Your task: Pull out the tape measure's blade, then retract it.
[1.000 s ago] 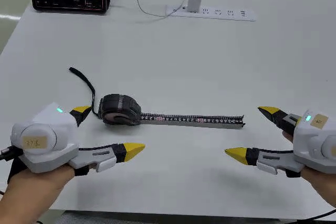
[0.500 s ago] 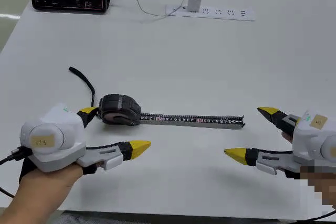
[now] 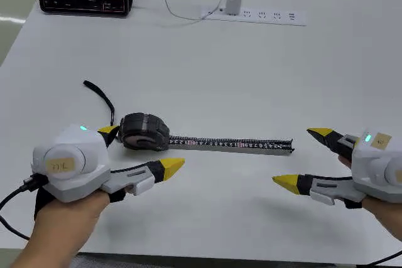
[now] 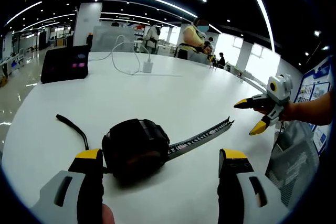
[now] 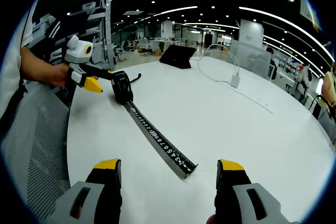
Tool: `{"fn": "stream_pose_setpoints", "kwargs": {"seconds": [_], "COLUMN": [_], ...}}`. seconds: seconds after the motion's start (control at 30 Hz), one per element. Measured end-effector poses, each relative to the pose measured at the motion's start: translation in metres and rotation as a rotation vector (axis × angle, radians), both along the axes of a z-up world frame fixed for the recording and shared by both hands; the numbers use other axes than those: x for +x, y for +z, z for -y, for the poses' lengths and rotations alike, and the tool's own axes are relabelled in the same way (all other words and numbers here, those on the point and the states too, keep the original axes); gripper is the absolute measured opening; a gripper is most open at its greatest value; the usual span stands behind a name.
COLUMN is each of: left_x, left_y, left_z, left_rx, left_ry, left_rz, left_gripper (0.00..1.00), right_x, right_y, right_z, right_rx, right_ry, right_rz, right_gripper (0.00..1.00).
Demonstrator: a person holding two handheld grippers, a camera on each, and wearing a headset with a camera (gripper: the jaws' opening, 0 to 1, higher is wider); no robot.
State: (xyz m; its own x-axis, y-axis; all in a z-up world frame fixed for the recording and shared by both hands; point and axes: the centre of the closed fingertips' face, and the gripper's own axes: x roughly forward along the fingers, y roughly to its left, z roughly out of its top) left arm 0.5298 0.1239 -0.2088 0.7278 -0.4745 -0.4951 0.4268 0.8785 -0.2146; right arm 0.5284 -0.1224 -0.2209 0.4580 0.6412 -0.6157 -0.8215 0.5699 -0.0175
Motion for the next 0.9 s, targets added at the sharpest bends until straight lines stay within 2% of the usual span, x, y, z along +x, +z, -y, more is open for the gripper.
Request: {"fn": "stream_pose_setpoints", "kwargs": {"seconds": [0.17, 0.5, 0.9], "left_x": [0.005, 0.014, 0.024], "left_y": [-0.002, -0.008, -0.012], "left_z": [-0.002, -0.004, -0.009], "left_rx": [0.025, 0.079, 0.091], "left_ry": [0.035, 0.097, 0.166], "left_rz": [0.001, -0.012, -0.029], "left_gripper": [0.83, 0.80, 0.75], "right_x": [0.003, 0.011, 0.016], "right_y": [-0.004, -0.006, -0.011], "right_z": [0.003, 0.005, 0.007], "right_rx": [-0.037, -0.093, -0.154], "right_ry": [0.039, 0.103, 0.179], "right_rz": [-0.017, -0.020, -0.040], "right_gripper": [0.69, 0.60, 0.56]}}
